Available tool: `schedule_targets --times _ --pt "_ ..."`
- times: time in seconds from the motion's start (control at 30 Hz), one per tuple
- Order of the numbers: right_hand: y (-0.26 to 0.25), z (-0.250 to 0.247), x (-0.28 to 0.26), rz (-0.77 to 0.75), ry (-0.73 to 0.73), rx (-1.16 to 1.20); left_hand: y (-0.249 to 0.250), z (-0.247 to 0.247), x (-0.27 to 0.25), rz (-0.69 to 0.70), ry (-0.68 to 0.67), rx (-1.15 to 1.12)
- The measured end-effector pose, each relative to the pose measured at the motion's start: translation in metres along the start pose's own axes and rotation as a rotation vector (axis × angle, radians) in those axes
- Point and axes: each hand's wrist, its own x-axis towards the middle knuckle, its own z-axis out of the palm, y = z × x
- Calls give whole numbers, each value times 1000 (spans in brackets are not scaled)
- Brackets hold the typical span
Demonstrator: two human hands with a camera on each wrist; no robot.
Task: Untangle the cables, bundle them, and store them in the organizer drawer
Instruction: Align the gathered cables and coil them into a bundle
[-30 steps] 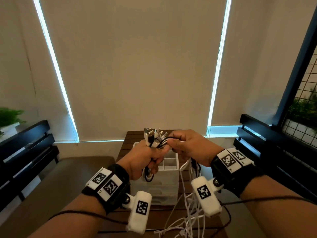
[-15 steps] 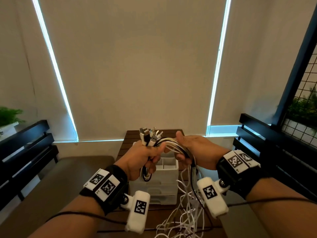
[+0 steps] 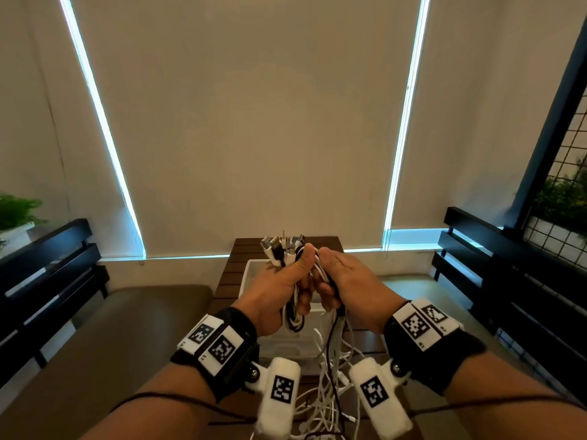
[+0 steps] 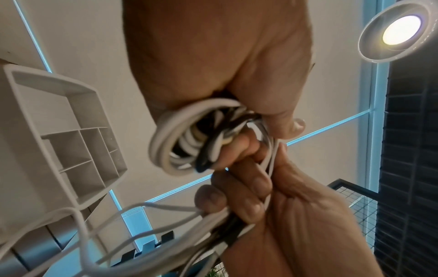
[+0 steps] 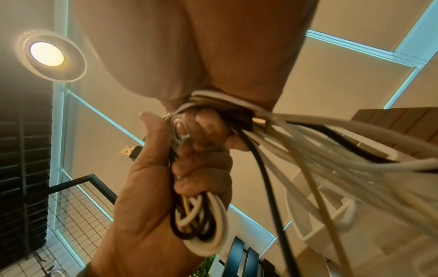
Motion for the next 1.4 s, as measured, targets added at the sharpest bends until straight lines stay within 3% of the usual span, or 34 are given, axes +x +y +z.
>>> schedule_targets --times 0.17,0.43,0.53,0.8,1.17,1.27,1.33,1.4 --pt "0 2 -2 -7 19 -45 -4 4 3 15 -65 72" --pt "-14 -12 -3 138 -125 48 -7 7 6 45 16 11" --pt "-11 -18 1 150 -128 -18 -8 7 7 40 15 16" --pt "-12 -18 6 128 -52 -36 -4 9 7 61 -32 115" --pt "-20 -14 14 -23 181 -157 -13 18 8 25 97 -41" --pt "-12 -17 12 -38 133 -41 -7 20 8 19 93 -138" --pt "-3 -18 6 44 20 63 -4 17 12 -10 88 -232" --pt "2 -18 -3 71 -142 -57 -1 13 14 -62 82 -275"
